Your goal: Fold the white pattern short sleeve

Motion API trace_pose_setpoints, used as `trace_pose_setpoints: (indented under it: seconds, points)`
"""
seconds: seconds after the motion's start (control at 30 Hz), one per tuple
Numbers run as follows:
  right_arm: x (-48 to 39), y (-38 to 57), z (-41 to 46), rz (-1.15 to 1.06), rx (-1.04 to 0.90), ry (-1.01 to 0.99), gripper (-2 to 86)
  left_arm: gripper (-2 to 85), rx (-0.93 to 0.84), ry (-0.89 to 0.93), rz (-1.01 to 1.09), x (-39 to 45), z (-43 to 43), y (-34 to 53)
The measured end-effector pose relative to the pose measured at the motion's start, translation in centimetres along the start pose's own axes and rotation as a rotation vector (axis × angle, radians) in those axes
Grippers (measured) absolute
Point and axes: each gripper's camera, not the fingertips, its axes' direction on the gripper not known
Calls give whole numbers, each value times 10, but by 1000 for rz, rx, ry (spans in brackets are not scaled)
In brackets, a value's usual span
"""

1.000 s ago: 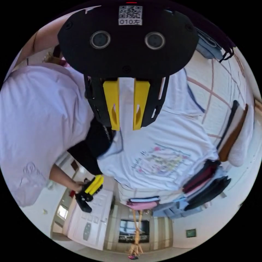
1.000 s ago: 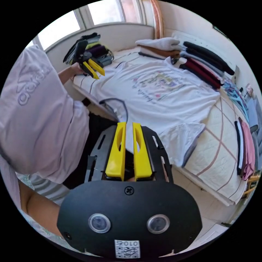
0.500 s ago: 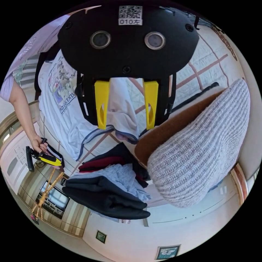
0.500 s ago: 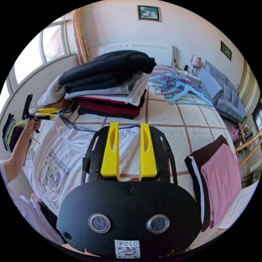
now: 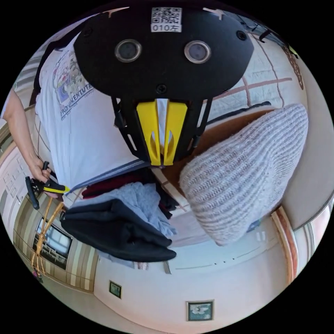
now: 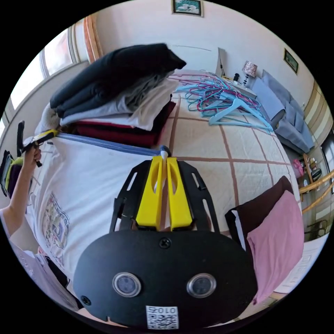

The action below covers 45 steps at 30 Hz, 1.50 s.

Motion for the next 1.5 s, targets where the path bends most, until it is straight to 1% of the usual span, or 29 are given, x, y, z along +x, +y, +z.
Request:
trace_pose_setpoints:
  seconds: [0.07, 0.17, 0.23, 0.27, 0.33, 0.4, 0.5, 0.57, 0.63, 0.67, 0.73, 0.77, 0.87, 0.9, 0.97, 1.0, 1.03, 1.07, 1.1, 1.13, 1.2, 1.27, 1.37, 1.43, 1.5]
  points:
    - [2, 5, 8, -3, 1, -33, 27, 3, 20, -43, -15, 5, 4, 0]
    - [-18, 9, 43, -51, -78, 67, 33, 7, 14, -176, 49, 29, 25, -4]
    - [-27, 14, 61, -47, -125, 99, 41, 17, -38, -292, 145, 54, 40, -8]
    - [-33, 18, 66, -41, -138, 123, 49, 22, -53, -323, 174, 60, 41, -10]
    - [-39, 24, 58, -30, -94, 151, 60, 44, -83, -407, 263, 80, 36, -11]
    - [-41, 34, 41, -11, -49, 158, 67, 60, -80, -392, 268, 83, 20, -9]
    - [-45, 63, -5, 23, 30, 191, 73, 86, -70, -332, 216, 72, -23, 5]
    - [-60, 102, -47, 7, 101, 204, 71, 95, -79, -305, 183, 59, -50, 26]
    - [-78, 139, -73, 6, 126, 189, 71, 101, -66, -257, 134, 39, -88, 68]
    - [-95, 166, -85, -9, 137, 149, 71, 102, -68, -251, 129, 36, -97, 79]
    - [-125, 208, -98, -29, 140, 92, 71, 103, -118, -284, 142, 32, -125, 126]
    - [-148, 235, -102, -52, 127, 52, 71, 102, -135, -289, 143, 32, -133, 139]
    - [-209, 297, -100, -95, 77, -53, 71, 100, -143, -227, 128, 36, -168, 197]
    - [-220, 307, -97, -100, 57, -67, 71, 99, -153, -214, 109, 37, -177, 217]
    - [-254, 334, -77, -104, -40, -95, 73, 100, -202, -230, 94, 34, -179, 244]
    - [-260, 338, -71, -104, -62, -97, 74, 101, -254, -243, 79, 30, -178, 258]
    - [-268, 343, -59, -98, -107, -73, 74, 102, -265, -243, 63, 26, -185, 267]
    - [-272, 346, -50, -96, -142, -19, 75, 102, -248, -242, 55, 24, -193, 271]
    - [-274, 346, -49, -92, -155, 7, 75, 103, -192, -258, 34, 21, -215, 277]
    - [-278, 346, -57, -94, -142, 50, 75, 104, -145, -298, 12, 18, -240, 282]
    - [-289, 349, -87, -89, -6, 95, 74, 108, -118, -365, -24, 14, -276, 291]
    - [-303, 365, -124, -54, 194, 73, 70, 111, -104, -366, -58, 11, -304, 306]
    - [-319, 392, -137, -39, 263, 3, 64, 115, -125, -267, -116, 11, -318, 341]
    - [-330, 408, -135, -40, 266, 2, 63, 116, -205, -209, -172, 13, -306, 368]
    - [-342, 423, -132, -45, 270, 21, 62, 114, -192, -152, -228, 13, -302, 381]
